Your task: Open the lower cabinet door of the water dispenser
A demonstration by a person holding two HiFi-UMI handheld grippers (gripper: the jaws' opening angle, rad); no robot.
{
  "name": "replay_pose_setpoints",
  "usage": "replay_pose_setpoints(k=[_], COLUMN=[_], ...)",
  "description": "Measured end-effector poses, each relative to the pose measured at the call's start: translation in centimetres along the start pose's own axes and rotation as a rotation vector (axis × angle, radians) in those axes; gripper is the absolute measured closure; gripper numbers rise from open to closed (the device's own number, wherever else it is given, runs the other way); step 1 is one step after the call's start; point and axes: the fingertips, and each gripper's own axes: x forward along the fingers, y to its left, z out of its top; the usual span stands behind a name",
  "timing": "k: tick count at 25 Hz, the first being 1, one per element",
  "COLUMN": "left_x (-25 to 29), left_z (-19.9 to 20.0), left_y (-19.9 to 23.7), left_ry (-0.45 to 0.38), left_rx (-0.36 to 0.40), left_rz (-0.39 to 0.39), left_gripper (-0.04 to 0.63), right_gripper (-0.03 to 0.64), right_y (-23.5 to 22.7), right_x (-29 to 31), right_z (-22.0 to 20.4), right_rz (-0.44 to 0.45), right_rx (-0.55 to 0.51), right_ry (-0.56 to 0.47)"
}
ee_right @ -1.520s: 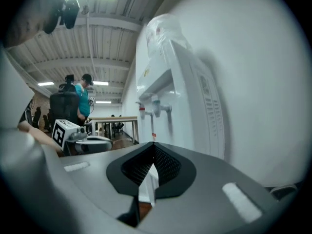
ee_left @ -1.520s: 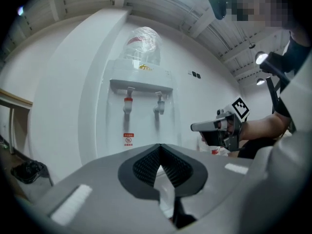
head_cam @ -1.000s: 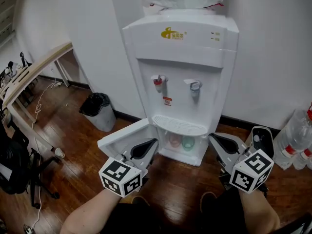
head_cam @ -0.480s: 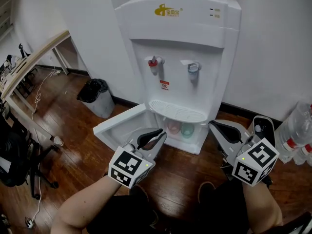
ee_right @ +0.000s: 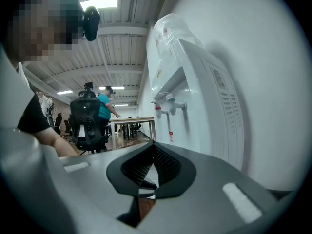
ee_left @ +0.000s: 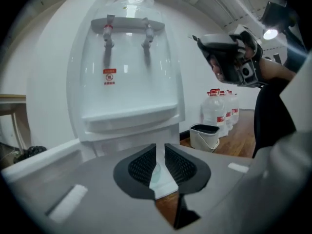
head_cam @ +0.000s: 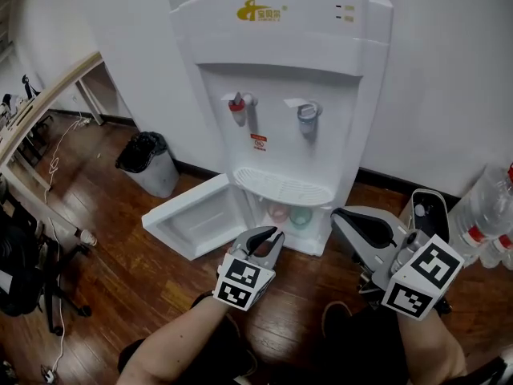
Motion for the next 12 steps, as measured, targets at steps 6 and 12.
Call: replay_pose_setpoints(k=[6, 12], left_x=[0.2, -0.1], left_z=[-0.5, 0.7], left_y=[0.1, -0.2], left_ry=[-0.048, -0.090], left_rx=[-0.109, -0.150], left_rz=[0.015, -0.003], left_gripper=[0.525, 0.528], right_gripper=[0.615, 0.615], right_y=[-0.6, 0.0], right_x=[0.5, 0.9], right_z=[0.1, 2.6], right_rz=[-0.007, 0.010], right_rx=[-0.011, 0.034], right_ry=[0.005, -0.010])
